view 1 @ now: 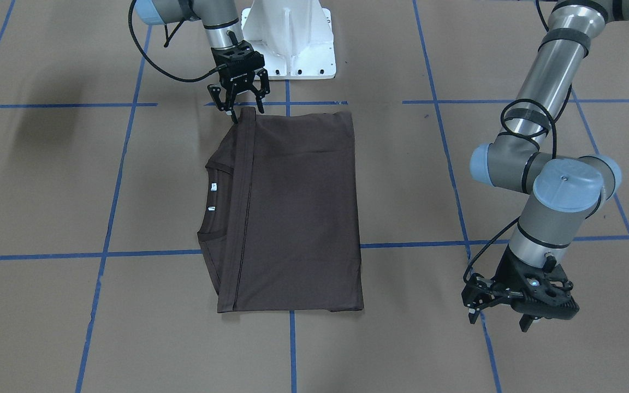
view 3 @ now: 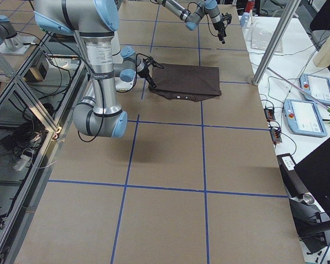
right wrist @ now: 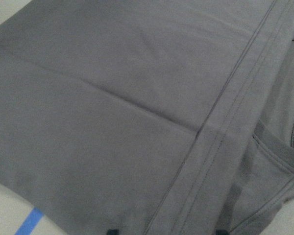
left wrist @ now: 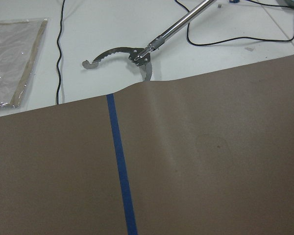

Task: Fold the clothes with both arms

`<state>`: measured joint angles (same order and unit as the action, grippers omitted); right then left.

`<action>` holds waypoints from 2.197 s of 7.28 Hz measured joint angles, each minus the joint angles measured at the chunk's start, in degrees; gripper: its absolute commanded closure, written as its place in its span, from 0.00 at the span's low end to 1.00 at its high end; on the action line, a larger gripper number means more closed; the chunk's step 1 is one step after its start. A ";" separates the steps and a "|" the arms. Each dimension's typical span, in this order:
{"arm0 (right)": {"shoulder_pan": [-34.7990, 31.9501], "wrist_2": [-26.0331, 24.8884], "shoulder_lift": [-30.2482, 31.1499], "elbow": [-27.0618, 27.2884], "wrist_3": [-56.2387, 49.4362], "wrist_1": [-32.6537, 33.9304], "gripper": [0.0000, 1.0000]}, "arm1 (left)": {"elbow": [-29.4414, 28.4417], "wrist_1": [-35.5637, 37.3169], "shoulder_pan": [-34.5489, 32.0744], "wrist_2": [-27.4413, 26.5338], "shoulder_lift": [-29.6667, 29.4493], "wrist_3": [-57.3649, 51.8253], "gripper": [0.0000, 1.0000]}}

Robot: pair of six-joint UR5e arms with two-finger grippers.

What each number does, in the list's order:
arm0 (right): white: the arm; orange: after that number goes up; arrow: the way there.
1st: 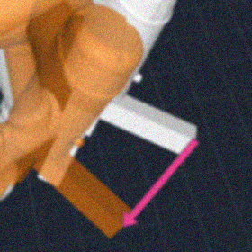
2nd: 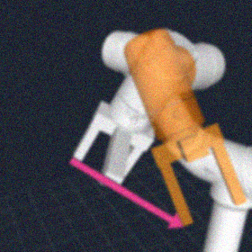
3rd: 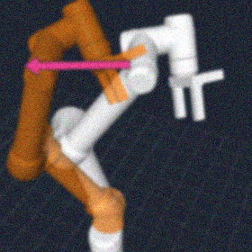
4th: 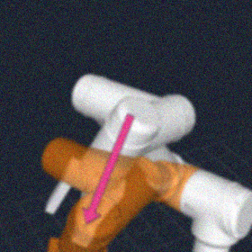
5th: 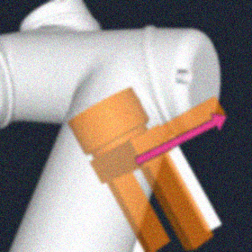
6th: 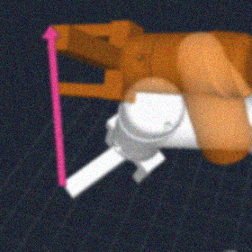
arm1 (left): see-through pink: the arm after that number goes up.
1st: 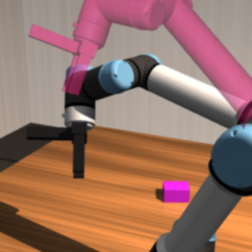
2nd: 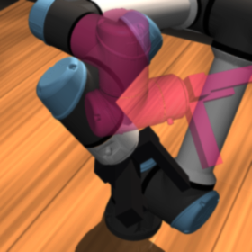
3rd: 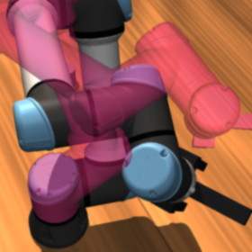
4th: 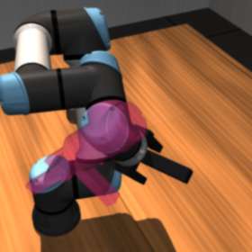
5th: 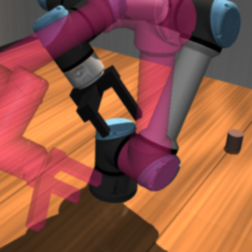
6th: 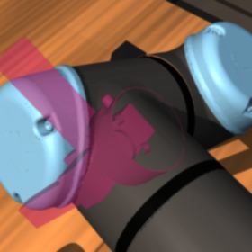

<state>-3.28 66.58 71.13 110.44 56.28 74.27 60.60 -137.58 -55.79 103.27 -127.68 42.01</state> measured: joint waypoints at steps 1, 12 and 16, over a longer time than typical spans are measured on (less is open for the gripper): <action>0.19 -0.35 0.02 -0.02 -1.04 0.00 0.56 | -0.02 -0.44 0.03 0.00 0.25 0.00 0.00; 0.39 1.54 -0.12 1.05 -1.79 0.86 1.00 | 0.04 -1.29 0.56 0.00 1.09 0.03 0.00; -0.37 0.01 4.37 4.80 2.43 0.88 1.00 | -0.03 -2.00 1.35 0.00 1.19 0.08 0.00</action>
<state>-3.65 66.59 75.50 115.23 58.70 75.15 60.57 -139.58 -54.44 103.27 -126.49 42.09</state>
